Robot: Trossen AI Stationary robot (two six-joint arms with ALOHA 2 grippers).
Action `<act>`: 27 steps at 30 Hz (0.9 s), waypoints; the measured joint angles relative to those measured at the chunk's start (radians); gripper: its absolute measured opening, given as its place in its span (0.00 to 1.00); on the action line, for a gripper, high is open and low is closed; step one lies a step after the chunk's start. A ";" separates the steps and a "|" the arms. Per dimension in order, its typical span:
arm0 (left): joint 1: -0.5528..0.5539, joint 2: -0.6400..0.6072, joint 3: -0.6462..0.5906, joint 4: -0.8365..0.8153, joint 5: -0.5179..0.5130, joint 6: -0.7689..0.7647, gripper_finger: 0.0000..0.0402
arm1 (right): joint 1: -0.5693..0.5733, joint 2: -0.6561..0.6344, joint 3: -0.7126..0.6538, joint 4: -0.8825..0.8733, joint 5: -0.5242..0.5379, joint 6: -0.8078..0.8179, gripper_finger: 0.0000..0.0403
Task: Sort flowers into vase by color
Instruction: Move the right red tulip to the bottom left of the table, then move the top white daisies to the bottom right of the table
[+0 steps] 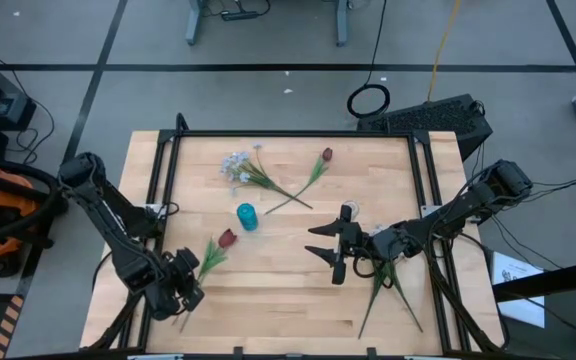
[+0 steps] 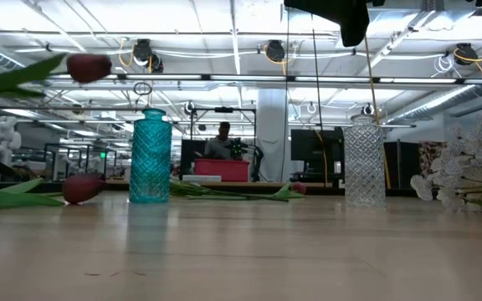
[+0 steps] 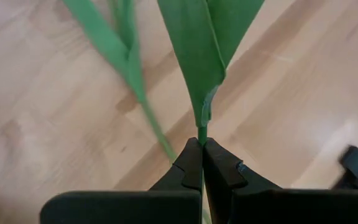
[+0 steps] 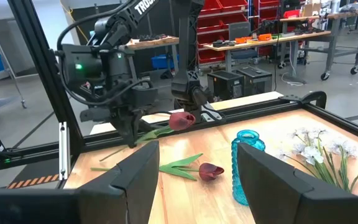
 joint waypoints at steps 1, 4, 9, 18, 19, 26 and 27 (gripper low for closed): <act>0.000 0.000 -0.010 0.000 0.000 -0.014 0.01 | 0.000 0.000 0.000 0.000 0.000 0.000 0.51; 0.001 0.000 -0.039 0.000 0.001 -0.036 0.01 | 0.000 0.000 0.000 0.000 0.000 0.000 0.51; 0.001 0.000 -0.060 0.000 -0.006 -0.050 0.03 | -0.006 0.000 0.000 -0.001 0.000 -0.005 0.51; 0.036 0.000 -0.086 -0.002 -0.056 -0.049 0.10 | -0.009 0.000 0.000 -0.003 0.000 -0.008 0.51; 0.039 0.000 -0.089 -0.001 -0.056 -0.049 0.10 | -0.009 0.000 0.000 -0.004 0.000 -0.008 0.51; 0.040 0.000 -0.093 0.004 -0.057 -0.049 0.13 | -0.009 0.000 0.000 -0.021 0.000 -0.008 0.51; 0.040 0.000 -0.093 0.010 -0.056 -0.049 0.13 | -0.009 0.000 0.000 -0.022 0.000 -0.008 0.51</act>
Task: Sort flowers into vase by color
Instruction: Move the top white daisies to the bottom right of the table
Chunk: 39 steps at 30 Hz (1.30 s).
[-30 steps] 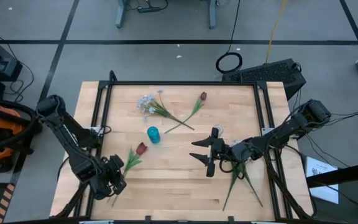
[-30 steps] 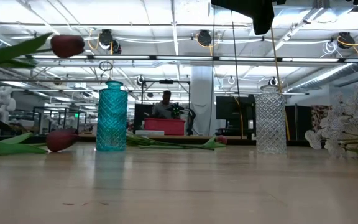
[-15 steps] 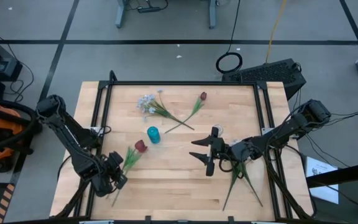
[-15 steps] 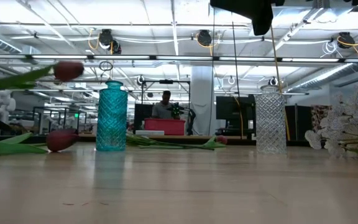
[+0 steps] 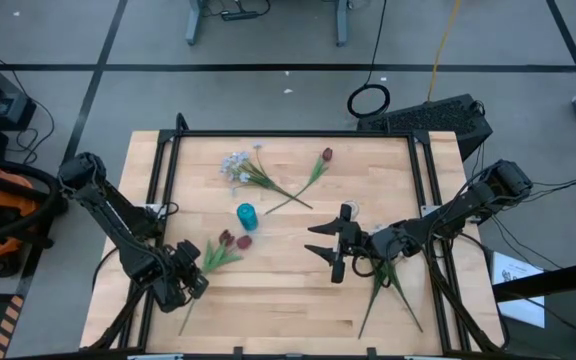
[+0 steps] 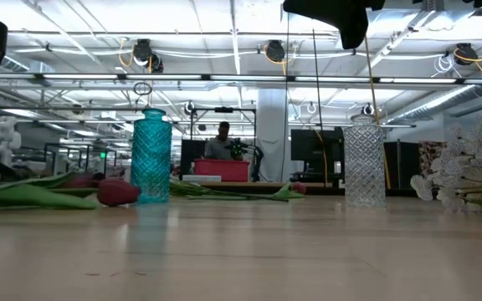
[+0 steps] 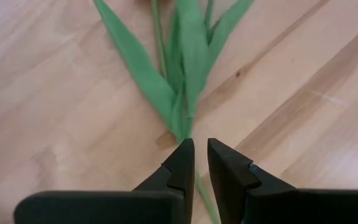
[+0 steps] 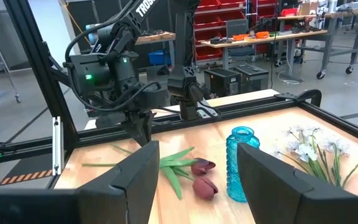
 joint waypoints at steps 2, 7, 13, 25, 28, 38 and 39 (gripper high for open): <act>0.000 0.000 0.000 0.020 0.000 0.000 0.13 | 0.000 0.000 0.000 -0.002 0.000 0.000 0.51; 0.000 0.000 0.000 0.030 -0.024 0.009 0.13 | 0.000 0.000 0.000 -0.003 0.000 0.000 0.51; 0.011 0.000 0.026 0.044 -0.138 0.089 0.13 | 0.000 0.000 0.000 -0.033 0.035 0.009 0.51; 0.264 -0.001 0.241 0.044 -0.301 0.674 0.13 | 0.003 0.000 0.000 -0.074 0.053 0.011 0.51; 0.375 -0.001 0.302 0.060 -0.272 0.845 0.13 | 0.003 0.000 0.000 -0.113 0.053 0.012 0.51; 0.754 -0.001 0.451 0.208 -0.089 1.341 0.13 | 0.003 0.000 0.000 -0.289 0.055 0.060 0.51; 0.789 -0.001 0.462 0.208 -0.085 1.349 0.13 | 0.002 0.000 0.000 -0.292 0.062 0.058 0.51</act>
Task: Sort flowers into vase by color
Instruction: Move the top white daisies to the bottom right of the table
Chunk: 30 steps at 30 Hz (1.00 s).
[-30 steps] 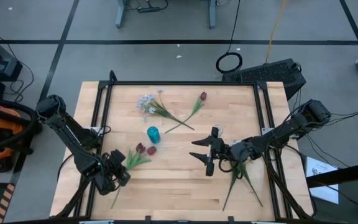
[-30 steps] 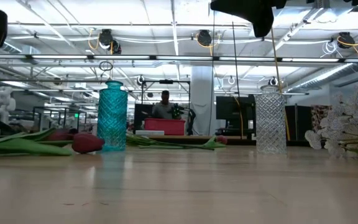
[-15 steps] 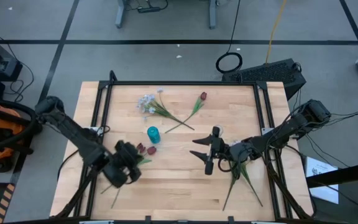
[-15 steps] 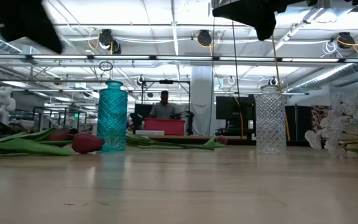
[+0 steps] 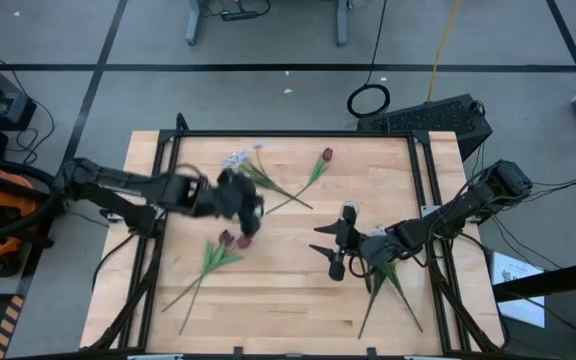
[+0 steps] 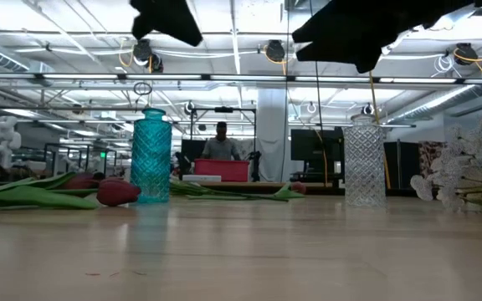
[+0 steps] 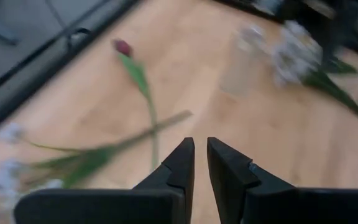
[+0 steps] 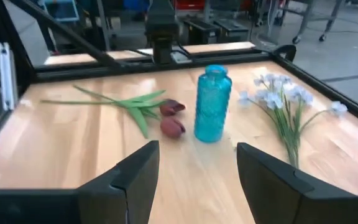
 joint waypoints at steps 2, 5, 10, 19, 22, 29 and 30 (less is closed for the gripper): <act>0.052 0.000 0.006 0.017 -0.002 0.035 0.13 | -0.009 0.000 0.000 0.002 0.060 0.001 0.51; 0.084 0.000 0.006 0.031 -0.019 0.066 0.13 | -0.049 0.000 0.034 -0.013 0.105 -0.065 0.51; 0.048 0.001 -0.017 0.040 -0.108 0.024 0.13 | -0.193 0.000 0.225 -0.246 -0.054 -0.179 0.51; -0.056 -0.046 -0.022 -0.132 -0.353 -0.030 0.13 | -0.470 0.048 0.340 -0.284 -0.385 -0.306 0.51; -0.087 -0.062 -0.023 -0.201 -0.396 -0.065 0.13 | -0.544 0.115 0.375 -0.290 -0.461 -0.290 0.51; -0.150 -0.064 -0.031 -0.295 -0.511 -0.152 0.13 | -0.661 0.321 0.518 -0.325 -0.614 -0.303 0.51; -0.155 -0.064 -0.041 -0.301 -0.522 -0.166 0.13 | -0.674 0.355 0.542 -0.330 -0.634 -0.303 0.51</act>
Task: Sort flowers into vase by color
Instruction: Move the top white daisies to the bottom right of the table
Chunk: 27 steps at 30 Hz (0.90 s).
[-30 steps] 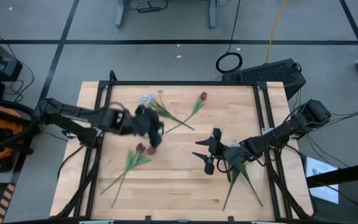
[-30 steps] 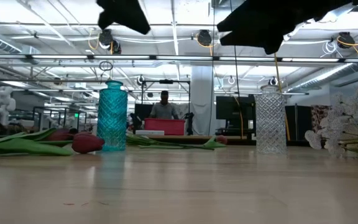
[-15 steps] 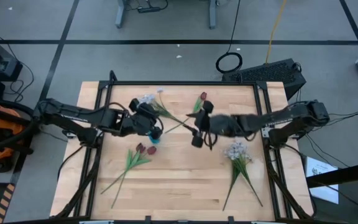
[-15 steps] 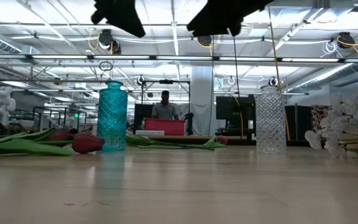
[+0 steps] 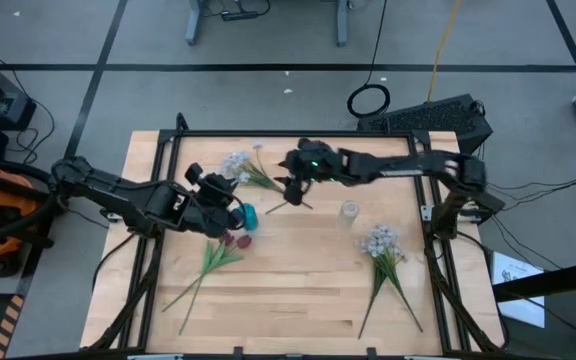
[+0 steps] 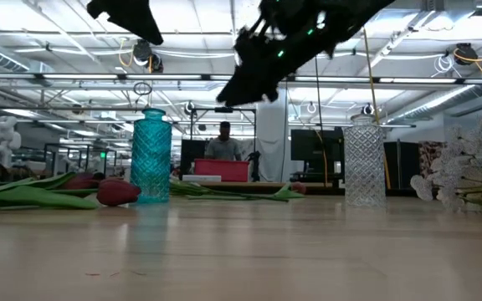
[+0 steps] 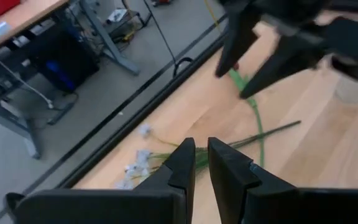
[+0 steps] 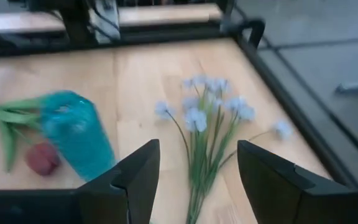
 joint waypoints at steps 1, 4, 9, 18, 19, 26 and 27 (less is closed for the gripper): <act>-0.007 0.000 -0.012 -0.005 -0.007 -0.009 0.13 | -0.012 0.032 0.023 -0.011 -0.017 0.000 0.51; -0.028 -0.001 -0.061 0.000 -0.015 -0.055 0.13 | -0.031 0.121 0.080 -0.040 -0.051 -0.001 0.51; -0.053 -0.010 -0.143 -0.002 -0.023 -0.155 0.13 | -0.035 0.234 0.134 -0.084 -0.061 0.012 0.51; -0.081 -0.023 -0.162 0.028 -0.044 -0.187 0.13 | -0.033 0.340 0.142 -0.081 -0.059 0.013 0.51; -0.082 -0.023 -0.162 0.034 -0.051 -0.187 0.13 | -0.033 0.346 0.142 -0.074 -0.059 0.011 0.51; -0.082 -0.023 -0.162 0.060 -0.064 -0.187 0.13 | -0.052 0.373 0.142 -0.072 -0.056 -0.001 0.51; -0.082 -0.023 -0.162 0.060 -0.064 -0.187 0.13 | -0.054 0.375 0.142 -0.072 -0.054 -0.006 0.51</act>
